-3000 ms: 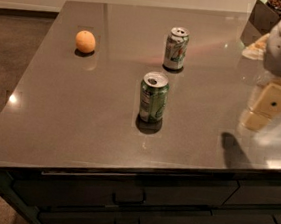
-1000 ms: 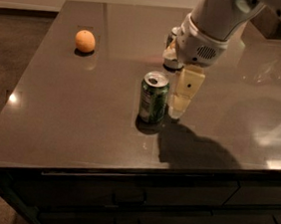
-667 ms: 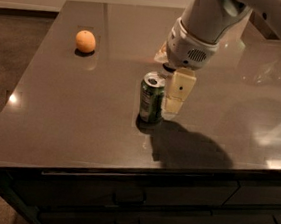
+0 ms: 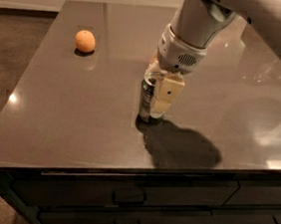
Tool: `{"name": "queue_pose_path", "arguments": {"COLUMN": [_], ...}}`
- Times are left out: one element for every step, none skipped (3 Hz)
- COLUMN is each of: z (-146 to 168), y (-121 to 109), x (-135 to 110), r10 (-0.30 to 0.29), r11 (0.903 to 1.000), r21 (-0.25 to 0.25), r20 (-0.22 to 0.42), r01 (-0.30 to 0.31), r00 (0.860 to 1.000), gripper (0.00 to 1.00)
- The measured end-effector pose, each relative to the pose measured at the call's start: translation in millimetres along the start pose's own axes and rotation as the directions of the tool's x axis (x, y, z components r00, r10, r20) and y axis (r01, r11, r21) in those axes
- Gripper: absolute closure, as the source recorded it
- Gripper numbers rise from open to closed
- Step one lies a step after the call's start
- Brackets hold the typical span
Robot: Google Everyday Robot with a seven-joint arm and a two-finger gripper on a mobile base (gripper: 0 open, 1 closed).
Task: Pick green can
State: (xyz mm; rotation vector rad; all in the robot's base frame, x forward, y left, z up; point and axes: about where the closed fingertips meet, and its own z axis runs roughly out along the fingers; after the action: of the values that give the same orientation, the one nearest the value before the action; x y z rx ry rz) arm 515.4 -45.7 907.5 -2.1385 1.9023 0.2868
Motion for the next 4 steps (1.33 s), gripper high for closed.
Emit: {"name": "queue_pose_path", "arguments": {"z": [1.3,-6.5,-38.2,-80.1], "y": [2.2,-0.2,-5.4,-19.8], "x": [-2.0,-6.7,-32.4,-65.5], "r10": [-0.007,-0.016,-0.06,-0.095], "r11": [0.9999,0.9999,0.998,0.9929], "r21": [-0.01,0.0,0.024,0.077], "r20": [0.001,-0.007,0.01,0.053], "r01": [0.007,0.016,0.059,0.091], "r00": [1.0,1.0,0.998,0.994], "gripper": [0.49,0.73,1.0,1.0]}}
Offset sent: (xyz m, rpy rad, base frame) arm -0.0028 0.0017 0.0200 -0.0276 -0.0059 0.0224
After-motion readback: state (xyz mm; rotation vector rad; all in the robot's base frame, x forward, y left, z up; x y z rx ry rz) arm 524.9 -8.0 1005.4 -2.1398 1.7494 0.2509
